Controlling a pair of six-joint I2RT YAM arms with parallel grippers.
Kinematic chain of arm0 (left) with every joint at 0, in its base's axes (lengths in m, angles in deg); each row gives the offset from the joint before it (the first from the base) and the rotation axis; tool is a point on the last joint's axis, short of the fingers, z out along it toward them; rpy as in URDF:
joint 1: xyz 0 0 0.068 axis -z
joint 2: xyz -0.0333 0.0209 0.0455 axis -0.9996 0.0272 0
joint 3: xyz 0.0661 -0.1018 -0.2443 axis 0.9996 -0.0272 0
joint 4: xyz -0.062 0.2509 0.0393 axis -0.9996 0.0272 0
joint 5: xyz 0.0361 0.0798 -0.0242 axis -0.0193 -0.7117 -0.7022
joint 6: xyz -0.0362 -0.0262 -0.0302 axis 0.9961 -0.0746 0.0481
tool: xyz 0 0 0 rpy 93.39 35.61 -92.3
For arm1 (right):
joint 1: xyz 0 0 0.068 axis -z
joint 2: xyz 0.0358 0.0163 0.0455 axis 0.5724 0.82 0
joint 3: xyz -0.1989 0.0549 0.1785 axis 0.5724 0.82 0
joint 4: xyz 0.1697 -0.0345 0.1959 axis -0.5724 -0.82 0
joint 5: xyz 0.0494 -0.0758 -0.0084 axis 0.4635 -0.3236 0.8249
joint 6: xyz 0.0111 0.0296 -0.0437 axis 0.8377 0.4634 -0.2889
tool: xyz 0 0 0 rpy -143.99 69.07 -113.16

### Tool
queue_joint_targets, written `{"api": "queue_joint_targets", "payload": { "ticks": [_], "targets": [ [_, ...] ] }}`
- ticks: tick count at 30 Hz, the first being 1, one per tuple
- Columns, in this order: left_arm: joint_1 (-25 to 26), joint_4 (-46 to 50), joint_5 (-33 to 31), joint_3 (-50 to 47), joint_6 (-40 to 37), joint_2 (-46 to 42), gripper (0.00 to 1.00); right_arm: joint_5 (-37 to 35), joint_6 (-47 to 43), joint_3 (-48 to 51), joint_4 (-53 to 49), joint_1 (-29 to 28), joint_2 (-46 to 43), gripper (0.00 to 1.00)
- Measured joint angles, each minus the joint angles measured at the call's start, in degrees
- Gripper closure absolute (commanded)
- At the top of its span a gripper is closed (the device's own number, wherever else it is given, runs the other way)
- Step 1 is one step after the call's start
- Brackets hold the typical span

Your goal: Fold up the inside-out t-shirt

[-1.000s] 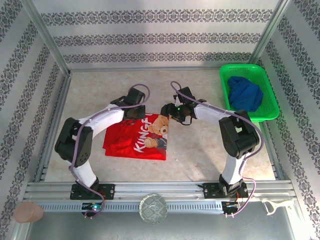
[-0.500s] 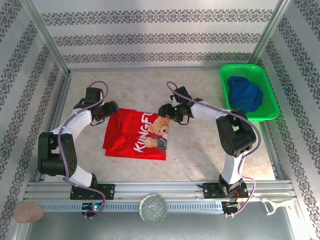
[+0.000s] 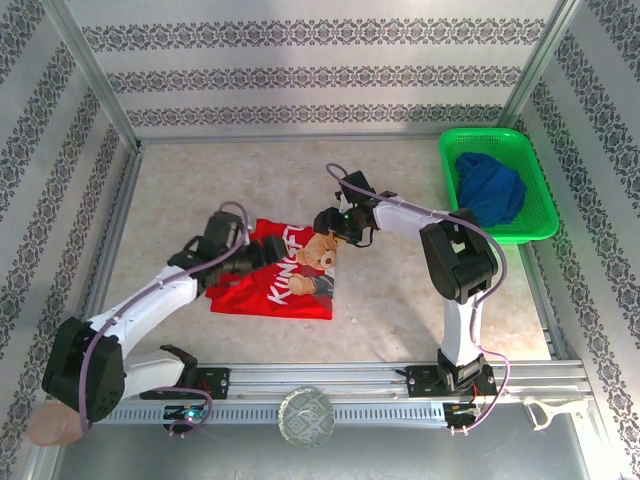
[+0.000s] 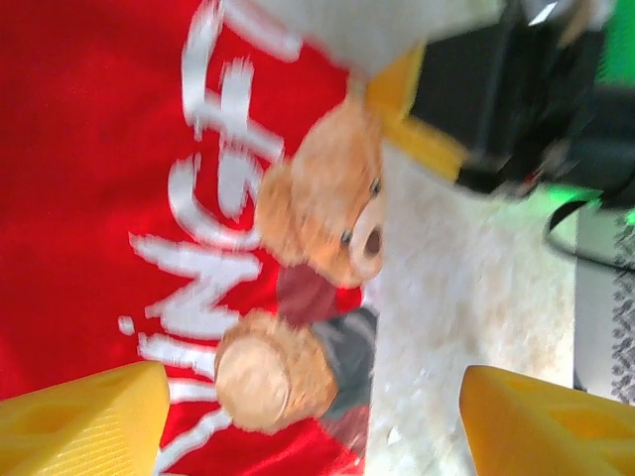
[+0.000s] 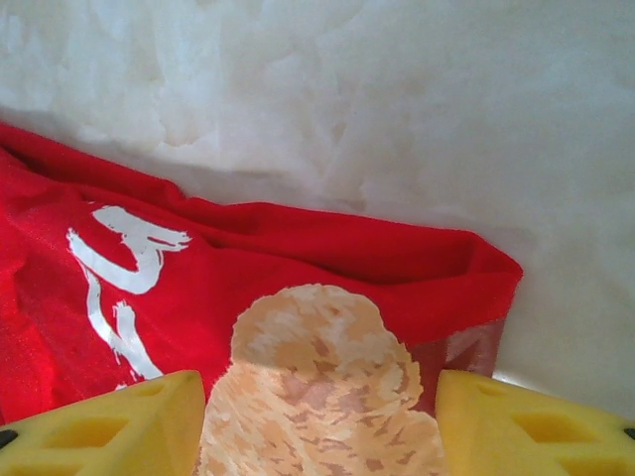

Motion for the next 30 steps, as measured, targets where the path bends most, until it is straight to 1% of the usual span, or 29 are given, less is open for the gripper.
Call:
{"api": "queue_joint_targets", "payload": {
  "ticks": [3,6,8,10,11,13,16,18,20,23,24,27,30],
  "targets": [
    [1.9,-4.1,-0.5,-4.5,4.0,2.7,0.23,-0.1,0.3,-0.3,-0.1,0.0,1.1,0.5],
    [1.7,-6.0,-3.1,-7.6,6.9,4.2,0.22,-0.8,0.6,-0.3,-0.3,0.0,2.0,0.69],
    [0.9,-6.1,-5.2,-9.0,8.1,3.8,0.22,-1.1,1.0,-0.1,-0.3,0.1,2.0,0.83],
    [-1.6,-5.7,-7.5,-10.3,8.9,1.4,0.22,-1.5,1.6,0.4,0.0,0.4,2.0,0.97],
    [-2.9,-5.2,-8.5,-10.8,9.0,-0.3,0.21,-1.6,1.7,0.8,0.0,0.4,2.0,1.0],
    [-7.1,-2.8,-11.4,-11.3,9.1,-6.3,0.18,-1.4,1.9,1.6,0.6,0.9,1.9,1.0],
    [-12.3,0.9,-14.8,-11.3,9.1,-15.5,0.17,-1.6,2.1,2.9,1.2,1.6,1.0,1.0],
    [-14.2,3.1,-16.0,-11.3,9.0,-19.7,0.17,-1.7,2.1,3.7,1.5,2.1,0.4,1.0],
    [-14.5,4.4,-15.6,-11.3,9.1,-21.1,0.17,-1.9,2.1,4.6,1.9,2.6,-0.1,1.0],
    [-12.6,4.6,-13.8,-11.4,9.6,-20.0,0.17,-2.3,2.1,5.9,2.7,3.1,-1.0,1.0],
    [-11.2,4.4,-13.5,-11.6,9.9,-19.5,0.16,-2.5,2.1,6.4,2.8,3.2,-1.4,1.0],
    [-4.7,2.4,-13.0,-11.8,11.0,-16.9,0.16,-3.4,2.1,9.3,3.6,3.8,-3.5,1.0],
    [-0.9,-2.6,-12.6,-11.9,12.3,-10.7,0.16,-4.8,2.7,13.6,4.3,5.0,-6.9,1.0]
  ]
}}
